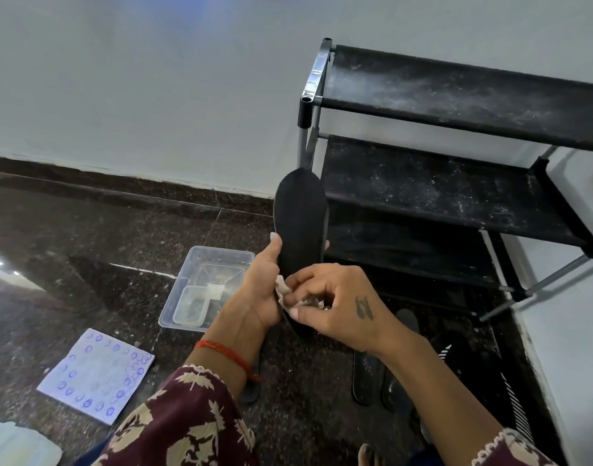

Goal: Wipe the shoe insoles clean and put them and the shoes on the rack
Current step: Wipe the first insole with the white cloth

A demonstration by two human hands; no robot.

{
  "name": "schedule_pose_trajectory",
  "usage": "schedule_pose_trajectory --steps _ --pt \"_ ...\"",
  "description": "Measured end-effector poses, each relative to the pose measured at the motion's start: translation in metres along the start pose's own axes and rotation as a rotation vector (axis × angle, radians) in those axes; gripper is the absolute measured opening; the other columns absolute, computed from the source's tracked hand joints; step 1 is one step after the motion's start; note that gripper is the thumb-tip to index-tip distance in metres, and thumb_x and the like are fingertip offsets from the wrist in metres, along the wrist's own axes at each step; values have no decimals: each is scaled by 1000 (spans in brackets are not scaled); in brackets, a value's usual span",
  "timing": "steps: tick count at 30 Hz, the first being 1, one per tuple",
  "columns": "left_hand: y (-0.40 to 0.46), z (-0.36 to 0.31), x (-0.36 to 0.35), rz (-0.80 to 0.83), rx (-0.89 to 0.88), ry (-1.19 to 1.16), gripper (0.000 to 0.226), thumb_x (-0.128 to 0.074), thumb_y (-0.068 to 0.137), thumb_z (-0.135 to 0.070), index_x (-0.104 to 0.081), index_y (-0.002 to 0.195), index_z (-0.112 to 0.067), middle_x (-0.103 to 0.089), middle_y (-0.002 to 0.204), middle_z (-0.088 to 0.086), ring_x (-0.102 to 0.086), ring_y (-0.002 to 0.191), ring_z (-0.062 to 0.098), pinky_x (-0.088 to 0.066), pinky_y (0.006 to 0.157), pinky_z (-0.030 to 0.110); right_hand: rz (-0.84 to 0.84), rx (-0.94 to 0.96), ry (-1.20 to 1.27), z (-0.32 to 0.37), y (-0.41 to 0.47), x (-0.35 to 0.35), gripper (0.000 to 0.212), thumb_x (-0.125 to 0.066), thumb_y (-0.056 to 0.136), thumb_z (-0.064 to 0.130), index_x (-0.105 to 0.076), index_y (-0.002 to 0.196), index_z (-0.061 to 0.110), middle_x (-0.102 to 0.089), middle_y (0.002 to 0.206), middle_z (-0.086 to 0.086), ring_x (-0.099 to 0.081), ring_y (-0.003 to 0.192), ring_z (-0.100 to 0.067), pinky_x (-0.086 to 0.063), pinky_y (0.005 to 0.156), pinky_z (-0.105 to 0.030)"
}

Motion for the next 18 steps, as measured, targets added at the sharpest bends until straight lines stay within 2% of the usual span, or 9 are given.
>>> schedule_pose_trajectory --steps 2,5,7,9,11,12,14,16,18 --pt "-1 0 2 16 8 -29 68 -26 97 -55 -68 102 -2 -71 102 14 -71 86 25 -59 71 34 24 -16 22 -4 1 2 8 -73 71 20 -77 78 17 -69 97 13 -61 93 0 -45 89 -20" --pt "0 0 2 17 1 -20 70 -24 98 -55 -68 105 -2 -68 113 13 -69 93 24 -58 75 33 -20 72 -63 -6 2 4 14 -71 71 1 -77 76 13 -72 92 5 -63 89 -3 -49 80 -13" --pt "1 2 1 13 3 3 68 -24 98 -54 -66 106 -1 -69 110 14 -69 91 23 -58 75 32 -62 86 -171 -7 3 6 23 -65 70 -6 -76 74 14 -73 88 4 -65 84 -5 -51 76 -14" --pt "-2 5 -3 38 27 40 62 -28 99 -50 -67 103 -3 -72 98 14 -71 81 22 -59 70 32 -145 58 -323 -11 3 8 24 -64 70 -4 -75 76 17 -73 83 3 -66 78 -8 -52 72 -18" --pt "-6 6 -8 61 48 69 55 -31 99 -48 -66 104 -6 -72 89 14 -71 74 23 -59 66 34 -298 12 -413 -14 4 13 22 -66 70 -3 -74 77 17 -70 78 2 -65 73 -14 -53 65 -25" --pt "-7 6 -10 66 49 80 54 -31 98 -49 -65 104 -7 -72 86 14 -71 72 24 -60 63 35 -368 -23 -367 -15 4 16 22 -67 70 -3 -73 79 16 -69 77 2 -65 71 -14 -54 62 -27" --pt "-5 5 -9 57 40 76 57 -30 98 -51 -65 101 -6 -72 84 15 -71 70 25 -59 61 36 -408 -80 -111 -12 4 20 22 -70 71 -4 -69 83 14 -66 78 6 -65 71 -9 -56 59 -26" --pt "-3 3 -8 40 34 37 63 -29 97 -53 -66 100 -3 -71 87 17 -71 73 26 -59 64 35 -292 -82 130 -3 2 16 28 -73 69 -4 -66 89 14 -68 80 6 -66 74 -4 -57 64 -22" --pt "-2 2 -6 24 31 -10 66 -29 97 -53 -70 97 -1 -72 92 16 -71 77 26 -59 66 36 -103 -48 151 4 0 6 30 -73 69 -4 -66 90 16 -69 82 5 -67 74 -3 -57 68 -23"
Point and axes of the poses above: each hand's wrist, its own y-axis towards the middle knuckle, its own x-axis out of the back of the hand, z = x × y, the point moved 2 cm from there along y, towards the middle knuckle
